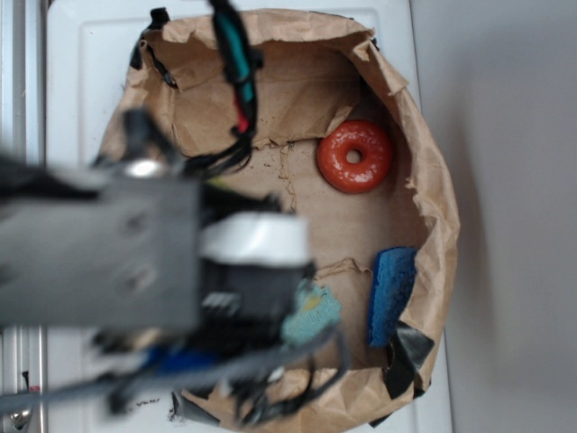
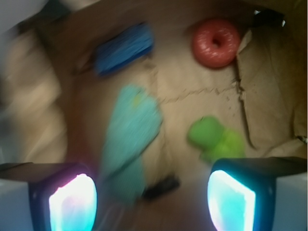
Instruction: Grab the blue cloth.
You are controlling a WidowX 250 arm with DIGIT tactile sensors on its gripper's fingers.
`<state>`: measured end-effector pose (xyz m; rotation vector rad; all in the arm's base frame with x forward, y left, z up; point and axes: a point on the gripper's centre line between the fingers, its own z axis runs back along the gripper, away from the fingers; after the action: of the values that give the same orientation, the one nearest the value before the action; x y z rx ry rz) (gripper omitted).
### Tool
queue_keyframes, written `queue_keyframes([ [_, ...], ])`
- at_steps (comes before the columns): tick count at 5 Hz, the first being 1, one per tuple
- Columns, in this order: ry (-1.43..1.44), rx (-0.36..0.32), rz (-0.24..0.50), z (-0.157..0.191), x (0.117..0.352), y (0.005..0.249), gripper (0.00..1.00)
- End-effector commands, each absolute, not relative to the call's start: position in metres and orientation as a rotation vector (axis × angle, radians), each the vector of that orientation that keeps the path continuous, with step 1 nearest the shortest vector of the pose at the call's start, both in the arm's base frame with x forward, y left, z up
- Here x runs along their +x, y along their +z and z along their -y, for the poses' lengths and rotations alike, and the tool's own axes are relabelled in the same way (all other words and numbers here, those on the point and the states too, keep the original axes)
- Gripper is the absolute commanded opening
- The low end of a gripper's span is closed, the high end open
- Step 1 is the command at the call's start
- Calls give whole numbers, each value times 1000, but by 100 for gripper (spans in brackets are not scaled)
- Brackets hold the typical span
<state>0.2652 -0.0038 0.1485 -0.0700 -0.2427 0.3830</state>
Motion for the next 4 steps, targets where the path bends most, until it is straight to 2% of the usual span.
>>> queue_keyframes([
  [1,495,-77,191,-9,289,109,100],
  [2,421,-123,150,20,290,94,100],
  [4,353,-285,167,59,289,95,100],
])
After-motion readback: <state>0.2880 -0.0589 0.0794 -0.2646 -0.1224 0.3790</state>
